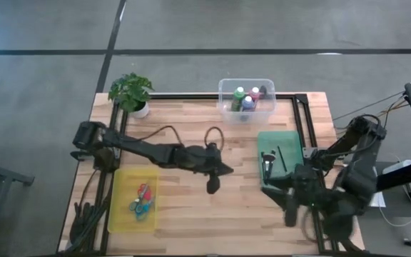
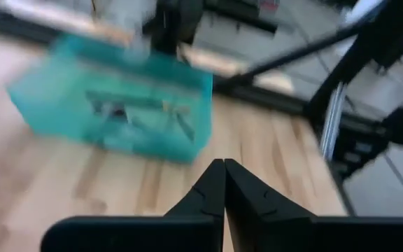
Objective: Pick & Place Paint Supplies
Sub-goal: Put the black eyeshadow brush into the green bin, then return to Home Position
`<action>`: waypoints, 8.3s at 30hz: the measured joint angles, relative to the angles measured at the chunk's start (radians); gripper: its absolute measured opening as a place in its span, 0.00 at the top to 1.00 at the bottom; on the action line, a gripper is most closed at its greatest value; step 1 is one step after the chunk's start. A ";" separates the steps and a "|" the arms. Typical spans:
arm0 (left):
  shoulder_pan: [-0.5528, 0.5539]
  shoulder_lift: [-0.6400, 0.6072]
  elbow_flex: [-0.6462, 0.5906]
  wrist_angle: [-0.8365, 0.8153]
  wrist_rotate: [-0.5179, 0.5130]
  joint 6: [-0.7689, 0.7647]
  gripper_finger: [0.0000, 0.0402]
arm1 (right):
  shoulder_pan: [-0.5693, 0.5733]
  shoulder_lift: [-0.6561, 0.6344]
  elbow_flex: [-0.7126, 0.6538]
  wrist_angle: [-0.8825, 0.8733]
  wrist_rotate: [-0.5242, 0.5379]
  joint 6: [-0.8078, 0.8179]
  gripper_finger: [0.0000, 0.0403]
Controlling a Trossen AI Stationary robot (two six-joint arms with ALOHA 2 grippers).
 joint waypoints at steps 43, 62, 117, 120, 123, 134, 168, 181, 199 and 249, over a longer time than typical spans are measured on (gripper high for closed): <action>-0.032 -0.352 -0.005 -0.331 -0.185 0.108 0.99 | -0.493 -0.348 -0.997 0.206 -1.109 0.399 0.56; -0.042 -0.471 -0.005 -0.526 -0.318 0.127 0.99 | -0.410 -0.510 -1.044 0.344 -0.576 0.236 0.56; 0.103 -1.138 -1.175 0.116 0.000 0.281 0.99 | -0.383 -0.515 -1.049 1.245 -0.525 -0.509 0.93; 0.104 -1.191 -1.175 0.151 0.004 0.297 0.99 | -0.383 -0.515 -1.049 1.257 -0.525 -0.509 0.93; 0.112 -1.284 -1.175 0.079 0.004 0.311 0.99 | -0.383 -0.515 -1.049 1.265 -0.528 -0.509 0.93; 0.133 -1.686 -1.176 -0.195 0.006 0.305 0.99 | -0.383 -0.516 -1.049 1.261 -0.529 -0.551 0.93; 0.136 -1.688 -1.176 -0.195 0.004 0.265 0.90 | -0.969 -0.792 -1.601 1.613 -1.394 -0.983 0.93; 0.136 -1.688 -1.176 -0.195 0.004 0.265 0.90 | -0.869 -1.192 -1.639 1.230 -1.101 -1.307 0.93; 0.136 -1.676 -1.176 -0.196 0.003 0.265 0.90 | -0.869 -1.422 -1.639 1.075 -0.996 -1.158 0.93; 0.136 -1.675 -1.176 -0.195 0.003 0.264 0.90 | -0.869 -1.419 -1.639 1.075 -0.999 -1.166 0.93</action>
